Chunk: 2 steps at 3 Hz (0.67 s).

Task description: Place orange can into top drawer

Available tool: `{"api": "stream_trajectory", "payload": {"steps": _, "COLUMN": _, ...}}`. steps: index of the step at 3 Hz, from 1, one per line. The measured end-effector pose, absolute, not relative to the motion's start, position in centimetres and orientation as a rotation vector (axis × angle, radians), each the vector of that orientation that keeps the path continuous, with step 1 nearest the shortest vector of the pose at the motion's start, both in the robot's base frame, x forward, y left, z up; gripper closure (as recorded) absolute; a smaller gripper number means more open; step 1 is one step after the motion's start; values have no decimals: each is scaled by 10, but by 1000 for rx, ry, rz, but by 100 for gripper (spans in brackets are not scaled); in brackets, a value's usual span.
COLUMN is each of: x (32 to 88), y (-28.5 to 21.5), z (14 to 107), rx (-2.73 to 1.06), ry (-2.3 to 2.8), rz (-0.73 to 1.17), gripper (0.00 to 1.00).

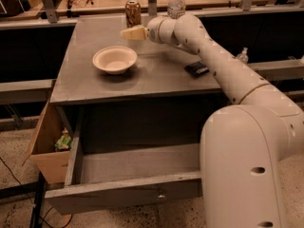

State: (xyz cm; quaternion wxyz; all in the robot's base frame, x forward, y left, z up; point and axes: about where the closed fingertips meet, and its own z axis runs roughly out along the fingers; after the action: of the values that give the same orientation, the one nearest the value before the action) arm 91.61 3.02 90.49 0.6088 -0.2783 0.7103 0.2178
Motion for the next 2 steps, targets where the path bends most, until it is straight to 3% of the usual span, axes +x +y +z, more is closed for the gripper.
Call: {"api": "stream_trajectory", "payload": {"steps": 2, "x": 960, "y": 37, "z": 906, "rx": -503, "ry": 1668, "rz": 358, "gripper": 0}}
